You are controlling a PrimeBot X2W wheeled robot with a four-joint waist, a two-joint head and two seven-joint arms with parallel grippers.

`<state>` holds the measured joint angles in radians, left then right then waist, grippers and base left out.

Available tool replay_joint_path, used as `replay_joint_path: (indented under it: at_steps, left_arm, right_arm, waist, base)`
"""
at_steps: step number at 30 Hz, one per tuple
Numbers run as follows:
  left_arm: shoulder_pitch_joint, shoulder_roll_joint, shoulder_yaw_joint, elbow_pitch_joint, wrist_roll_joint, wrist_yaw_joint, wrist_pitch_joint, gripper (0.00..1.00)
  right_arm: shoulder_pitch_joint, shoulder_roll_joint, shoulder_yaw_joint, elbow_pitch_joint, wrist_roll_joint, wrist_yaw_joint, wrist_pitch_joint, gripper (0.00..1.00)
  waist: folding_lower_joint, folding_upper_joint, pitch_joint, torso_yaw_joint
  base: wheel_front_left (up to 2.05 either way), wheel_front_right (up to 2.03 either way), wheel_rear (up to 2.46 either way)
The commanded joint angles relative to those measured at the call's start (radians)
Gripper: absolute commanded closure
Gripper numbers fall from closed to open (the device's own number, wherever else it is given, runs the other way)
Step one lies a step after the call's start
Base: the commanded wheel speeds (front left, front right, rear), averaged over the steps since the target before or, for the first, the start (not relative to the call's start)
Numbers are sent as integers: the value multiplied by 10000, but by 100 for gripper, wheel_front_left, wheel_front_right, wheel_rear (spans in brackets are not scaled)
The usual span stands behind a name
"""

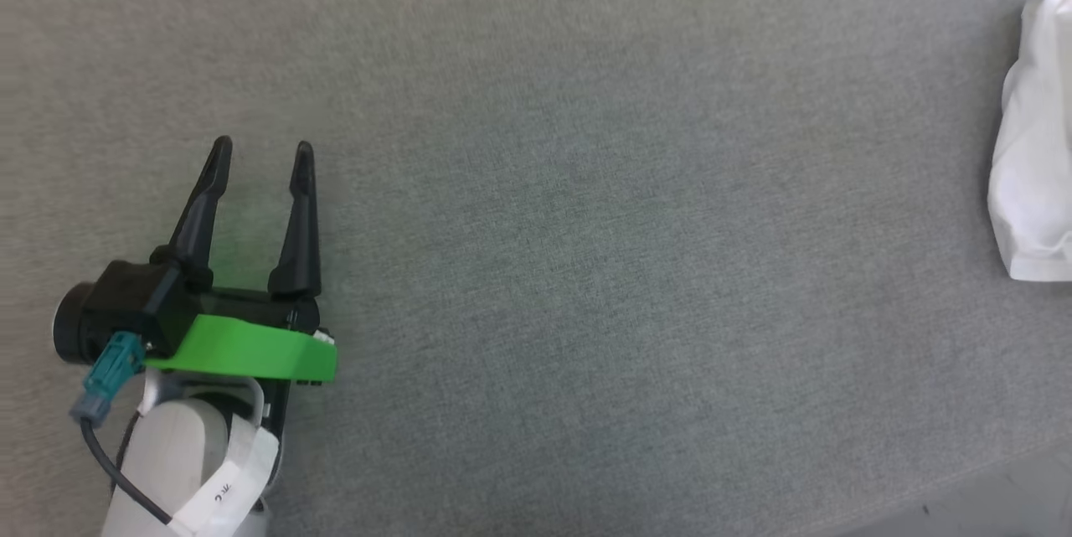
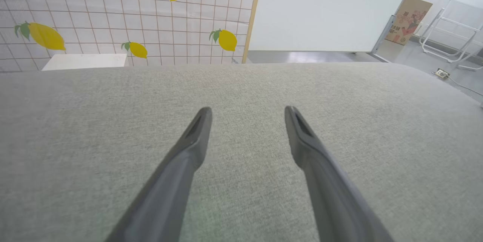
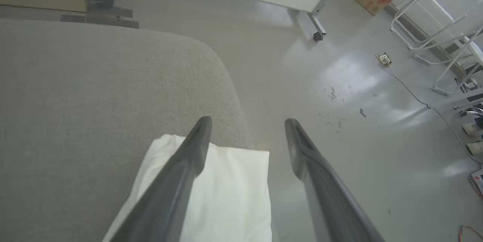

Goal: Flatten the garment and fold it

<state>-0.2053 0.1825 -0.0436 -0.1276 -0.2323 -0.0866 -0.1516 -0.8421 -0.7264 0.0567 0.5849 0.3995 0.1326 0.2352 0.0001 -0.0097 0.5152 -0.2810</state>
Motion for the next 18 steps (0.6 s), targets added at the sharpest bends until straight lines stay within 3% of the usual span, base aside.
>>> replay_joint_path:
  at_steps: [1,6,10,14,17,18]
  left_arm:
    - [100,-70,83,187,-133,72,-185,0]
    - [269,-258,427,826,-463,240,-601,0]
    - [394,-407,672,1234,-660,383,-804,0]
    - [514,-520,963,1558,-884,558,-901,0]
    - [668,-542,1205,1747,-1007,732,-928,0]
    - [765,-578,1310,1867,-1051,881,-920,0]
  right_arm:
    - [-169,45,143,-322,314,-19,-193,0]
    - [-151,770,491,-1507,854,-19,-788,0]
    - [337,1823,368,-2152,641,-19,-1406,0]
    - [1208,3086,292,-2847,179,-19,-2191,0]
    - [1988,4241,150,-3280,-322,-19,-2825,0]
    - [2586,4888,-4,-3542,-668,-19,-3316,0]
  waist:
    - [-1,94,-1166,394]
    - [-1,94,-2324,732]
    - [-1,94,-3179,1120]
    - [-1,94,-3888,1505]
    - [-1,94,-4315,1750]
    - [-1,94,-4567,1959]
  base:
    - [0,0,0]
    - [0,0,0]
    - [0,0,0]
    - [0,0,0]
    - [0,0,0]
    - [0,0,0]
